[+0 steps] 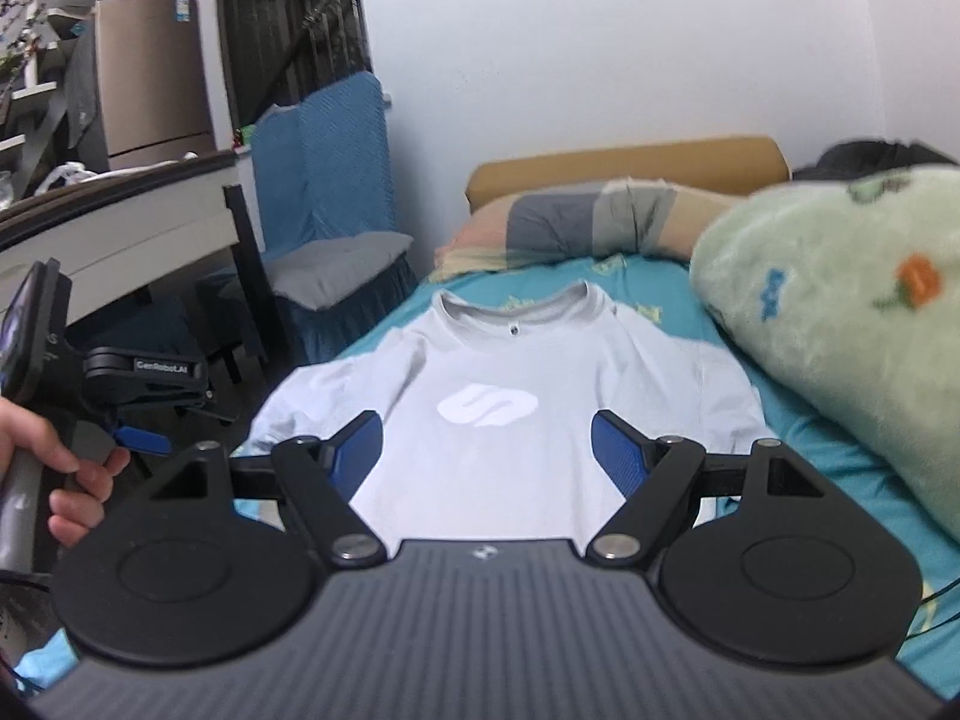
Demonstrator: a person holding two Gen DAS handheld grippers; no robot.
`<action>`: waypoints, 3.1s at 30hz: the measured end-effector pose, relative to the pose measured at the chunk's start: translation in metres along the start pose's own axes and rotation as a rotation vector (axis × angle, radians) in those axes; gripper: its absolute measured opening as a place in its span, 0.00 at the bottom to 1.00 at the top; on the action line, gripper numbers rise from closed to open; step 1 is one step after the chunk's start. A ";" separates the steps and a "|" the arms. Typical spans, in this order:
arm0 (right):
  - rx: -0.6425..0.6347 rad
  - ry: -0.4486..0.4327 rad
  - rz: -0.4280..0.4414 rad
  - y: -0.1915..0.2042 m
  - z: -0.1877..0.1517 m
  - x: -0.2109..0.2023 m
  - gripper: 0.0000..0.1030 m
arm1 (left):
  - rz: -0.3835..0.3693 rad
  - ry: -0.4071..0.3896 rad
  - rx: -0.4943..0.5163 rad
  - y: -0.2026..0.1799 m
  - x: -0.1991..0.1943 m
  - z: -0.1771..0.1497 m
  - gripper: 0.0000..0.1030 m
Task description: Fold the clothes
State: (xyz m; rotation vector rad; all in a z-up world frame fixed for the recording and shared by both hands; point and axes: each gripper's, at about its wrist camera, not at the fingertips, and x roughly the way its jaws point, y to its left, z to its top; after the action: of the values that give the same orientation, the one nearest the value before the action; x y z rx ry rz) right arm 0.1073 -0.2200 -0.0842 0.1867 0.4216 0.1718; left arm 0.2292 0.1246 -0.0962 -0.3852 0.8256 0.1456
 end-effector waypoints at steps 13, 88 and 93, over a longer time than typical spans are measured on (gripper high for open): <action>0.142 0.119 -0.060 -0.033 -0.020 0.061 0.76 | -0.123 -0.034 -0.230 0.020 0.110 0.034 0.47; 0.202 0.133 -0.082 -0.055 -0.026 0.082 0.76 | -0.055 0.114 -0.345 0.086 0.073 0.038 0.59; 0.190 0.148 -0.077 -0.051 -0.029 0.078 0.76 | -0.050 0.098 -0.380 0.085 0.086 0.028 0.56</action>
State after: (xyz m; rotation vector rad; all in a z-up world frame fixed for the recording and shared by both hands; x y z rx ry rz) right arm 0.1721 -0.2489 -0.1515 0.3451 0.5922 0.0693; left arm 0.2830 0.2114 -0.1665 -0.7753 0.8844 0.2396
